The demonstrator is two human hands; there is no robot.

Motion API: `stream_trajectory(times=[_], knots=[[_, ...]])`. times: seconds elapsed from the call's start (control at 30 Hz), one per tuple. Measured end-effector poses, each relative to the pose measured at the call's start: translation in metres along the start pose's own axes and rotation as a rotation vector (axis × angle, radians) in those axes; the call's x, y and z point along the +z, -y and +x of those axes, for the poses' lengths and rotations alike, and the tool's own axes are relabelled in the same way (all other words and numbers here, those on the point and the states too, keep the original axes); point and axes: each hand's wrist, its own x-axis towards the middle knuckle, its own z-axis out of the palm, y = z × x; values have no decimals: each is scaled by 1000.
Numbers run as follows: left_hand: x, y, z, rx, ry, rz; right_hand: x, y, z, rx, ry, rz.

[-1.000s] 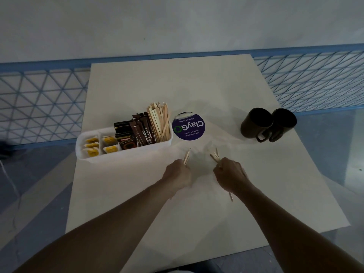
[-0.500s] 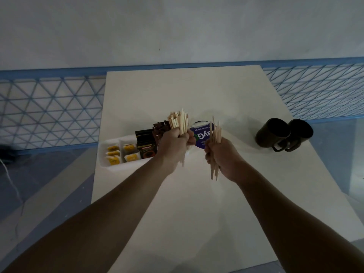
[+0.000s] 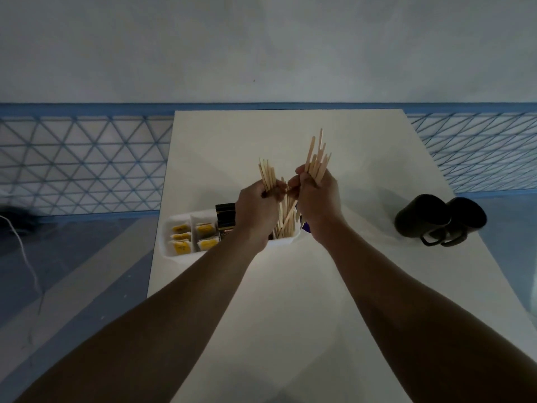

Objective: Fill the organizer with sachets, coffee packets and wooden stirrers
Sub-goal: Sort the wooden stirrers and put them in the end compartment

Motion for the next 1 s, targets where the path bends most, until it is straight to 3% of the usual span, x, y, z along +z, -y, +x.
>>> stream_trajectory(times=[0.37,0.77,1.0], knots=[[9,18,3,-54,-77,165,18,-31,2,-3,38,-115],[6,2,9,75,-106,246,11,-39,-8,-75,55,-179],[-7,-8,14,184,-181,479,-10,-31,-1,-289,55,-430]])
